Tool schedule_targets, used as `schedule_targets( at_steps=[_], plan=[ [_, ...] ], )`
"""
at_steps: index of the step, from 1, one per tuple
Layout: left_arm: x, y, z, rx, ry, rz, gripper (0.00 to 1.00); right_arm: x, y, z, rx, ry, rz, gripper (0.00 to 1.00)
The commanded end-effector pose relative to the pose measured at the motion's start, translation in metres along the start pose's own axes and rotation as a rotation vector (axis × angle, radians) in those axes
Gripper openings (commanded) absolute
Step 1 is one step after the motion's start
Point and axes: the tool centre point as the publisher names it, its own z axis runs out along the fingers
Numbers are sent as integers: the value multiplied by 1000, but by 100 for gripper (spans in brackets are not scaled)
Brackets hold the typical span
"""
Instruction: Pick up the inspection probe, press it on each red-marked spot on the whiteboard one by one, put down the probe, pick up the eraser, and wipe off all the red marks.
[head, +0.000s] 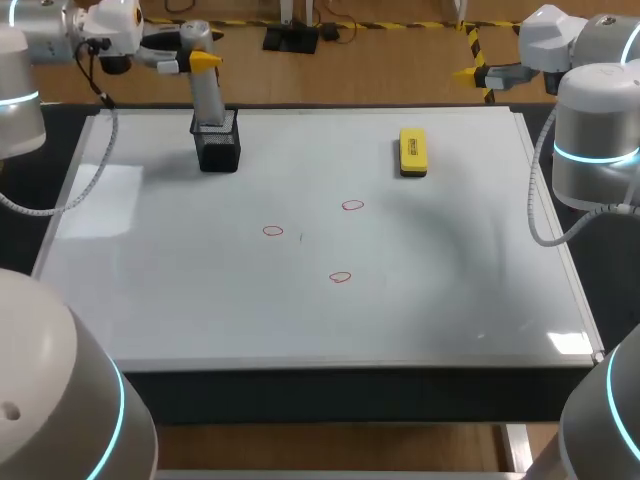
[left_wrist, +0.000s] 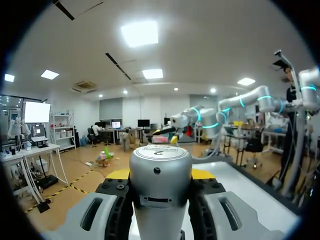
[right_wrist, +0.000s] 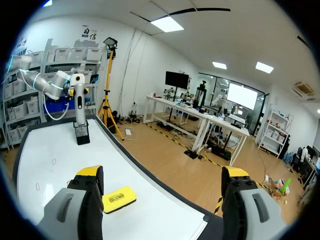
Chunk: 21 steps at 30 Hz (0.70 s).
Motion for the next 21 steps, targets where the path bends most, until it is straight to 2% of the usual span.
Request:
schedule_targets(
  at_steps=[1,14,21],
  plan=[
    [6,-9,0,-15,-28,-15,0,0,0,0,1,1,0,100],
    [12,-24,-18,22,-115,-25,0,0,0,0,1,1,0,100],
    [22,-21,-33,11,-159,-40,0,0,0,0,1,1,0,100]
  ],
)
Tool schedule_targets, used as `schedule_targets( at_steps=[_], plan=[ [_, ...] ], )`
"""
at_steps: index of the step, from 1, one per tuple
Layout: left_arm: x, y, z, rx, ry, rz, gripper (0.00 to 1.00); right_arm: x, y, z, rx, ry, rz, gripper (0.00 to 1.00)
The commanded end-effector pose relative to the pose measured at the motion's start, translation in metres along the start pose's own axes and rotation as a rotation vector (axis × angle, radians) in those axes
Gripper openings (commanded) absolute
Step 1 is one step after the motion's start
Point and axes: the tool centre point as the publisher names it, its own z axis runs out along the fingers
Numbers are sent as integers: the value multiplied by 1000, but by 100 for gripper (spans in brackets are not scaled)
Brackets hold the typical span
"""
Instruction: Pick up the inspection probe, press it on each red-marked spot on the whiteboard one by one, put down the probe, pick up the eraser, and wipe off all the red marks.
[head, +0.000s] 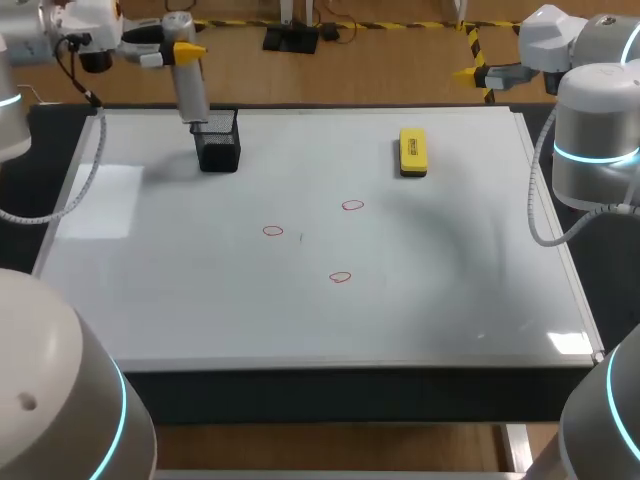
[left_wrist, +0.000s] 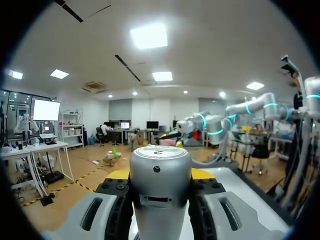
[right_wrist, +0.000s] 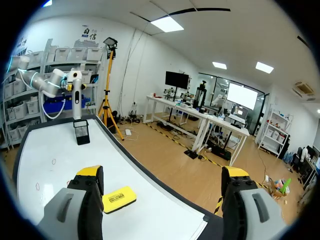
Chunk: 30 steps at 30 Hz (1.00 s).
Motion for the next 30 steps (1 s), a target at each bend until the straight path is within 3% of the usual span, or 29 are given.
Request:
schedule_targets(
  at_steps=[1,15,30],
  plan=[
    [15,-2,-10,-6,-71,0,0,0,0,0,1,1,0,100],
    [50,21,-46,-13,-141,31,0,0,0,0,1,1,0,100],
    [72,54,-70,-24,-199,2,0,0,0,0,1,1,0,100]
  ],
)
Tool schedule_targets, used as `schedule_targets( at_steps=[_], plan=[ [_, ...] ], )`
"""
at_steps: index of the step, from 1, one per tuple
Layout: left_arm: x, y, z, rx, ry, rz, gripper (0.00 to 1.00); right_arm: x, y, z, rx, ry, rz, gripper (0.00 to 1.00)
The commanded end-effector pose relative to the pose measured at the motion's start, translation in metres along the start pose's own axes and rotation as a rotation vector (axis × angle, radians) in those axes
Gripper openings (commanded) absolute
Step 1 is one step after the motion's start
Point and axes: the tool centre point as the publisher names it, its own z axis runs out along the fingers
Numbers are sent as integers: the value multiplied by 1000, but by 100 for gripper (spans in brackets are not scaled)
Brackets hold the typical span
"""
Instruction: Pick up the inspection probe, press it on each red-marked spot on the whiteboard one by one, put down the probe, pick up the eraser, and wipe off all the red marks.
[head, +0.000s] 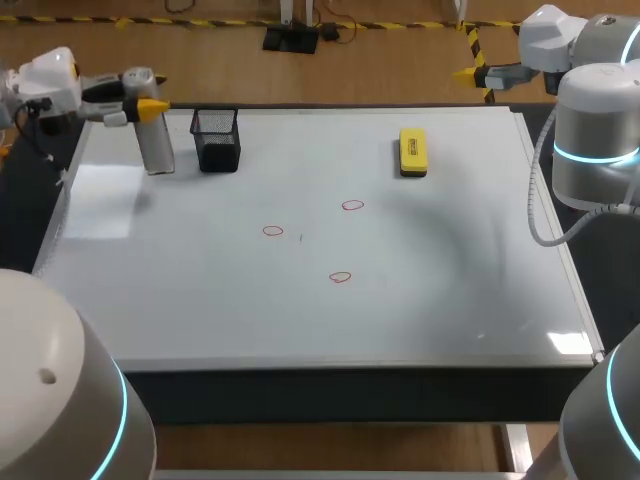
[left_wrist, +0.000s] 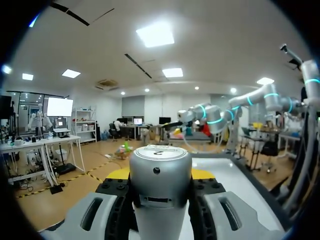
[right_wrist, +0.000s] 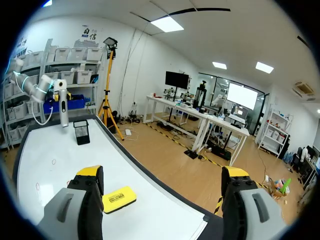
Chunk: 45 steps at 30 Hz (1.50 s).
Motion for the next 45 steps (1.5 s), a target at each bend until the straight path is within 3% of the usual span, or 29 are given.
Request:
schedule_targets(
  at_steps=[1,11,35,39,45],
  plan=[
    [11,5,-5,4,-64,-2,0,0,0,0,1,1,0,100],
    [15,20,-20,-17,-72,-35,0,0,0,0,1,1,0,100],
    [17,19,-21,-26,-71,-42,0,0,0,0,1,1,0,100],
    [17,19,-21,-26,-71,-42,0,17,-3,13,74,192,-98,100],
    [17,19,-21,-26,-71,-42,0,39,-13,22,181,358,-253,100]
  ],
)
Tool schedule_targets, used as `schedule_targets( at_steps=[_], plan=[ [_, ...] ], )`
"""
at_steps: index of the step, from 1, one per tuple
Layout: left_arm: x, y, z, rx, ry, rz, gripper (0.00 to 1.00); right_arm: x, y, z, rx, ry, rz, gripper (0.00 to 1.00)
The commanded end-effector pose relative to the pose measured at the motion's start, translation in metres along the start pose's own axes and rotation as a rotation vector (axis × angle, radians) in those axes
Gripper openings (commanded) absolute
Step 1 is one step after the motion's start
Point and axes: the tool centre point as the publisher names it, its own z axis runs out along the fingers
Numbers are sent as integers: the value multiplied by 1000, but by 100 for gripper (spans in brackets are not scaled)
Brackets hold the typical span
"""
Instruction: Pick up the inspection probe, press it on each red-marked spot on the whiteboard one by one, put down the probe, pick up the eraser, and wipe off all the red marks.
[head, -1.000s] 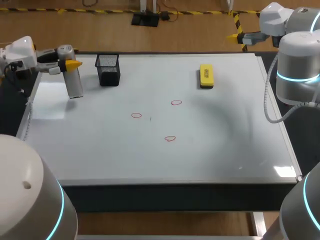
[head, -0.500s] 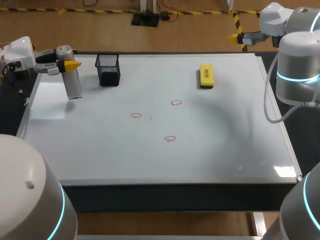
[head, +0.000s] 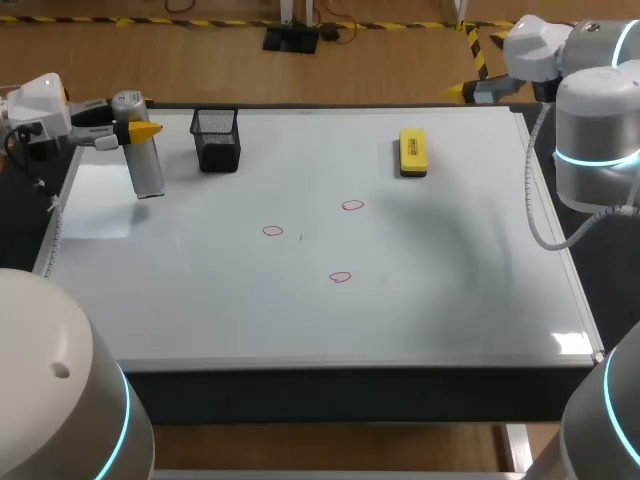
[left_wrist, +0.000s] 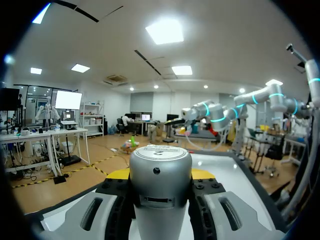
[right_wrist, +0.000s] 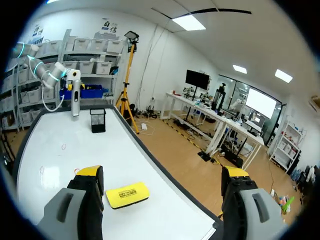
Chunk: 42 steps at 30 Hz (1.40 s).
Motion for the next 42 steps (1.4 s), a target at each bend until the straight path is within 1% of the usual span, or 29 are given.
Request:
schedule_targets(
  at_steps=[1,3,5,7,9,10,11,14,16,18,24,31,34,35,36,39,42],
  plan=[
    [1,-1,0,0,-3,1,0,0,1,5,161,237,-142,100],
    [1,-1,0,0,-3,1,0,7,-1,7,202,294,-204,100],
    [1,-1,0,0,-3,1,0,13,-5,8,258,356,-316,100],
    [1,-1,0,0,-3,1,0,19,-9,9,288,399,-373,100],
    [1,-1,0,0,-3,1,0,27,-12,10,334,457,-465,100],
    [1,-1,0,0,-3,1,0,30,-14,10,350,471,-498,100],
    [1,-1,0,0,-3,1,0,33,-19,13,382,507,-558,100],
    [1,-1,0,0,-3,1,0,43,-28,16,460,572,-727,100],
    [1,-1,0,0,-3,1,0,48,-34,20,490,610,-853,100],
    [1,-1,0,0,-3,1,0,52,-38,24,504,656,-931,100],
    [1,-1,0,0,-3,1,0,64,-47,37,494,771,-1113,100],
    [1,-1,0,0,-3,1,0,81,-47,51,403,859,-1276,100],
    [1,-1,0,0,-3,1,0,89,-49,55,381,910,-1324,100],
    [1,-1,0,0,-3,1,0,93,-50,56,364,950,-1349,100],
    [1,-1,0,0,-3,1,0,93,-50,56,364,950,-1349,100],
    [1,-1,0,0,-3,1,0,97,-52,56,328,1012,-1391,100],
    [1,-1,0,0,-3,1,0,99,-55,55,265,1076,-1410,100]
  ],
)
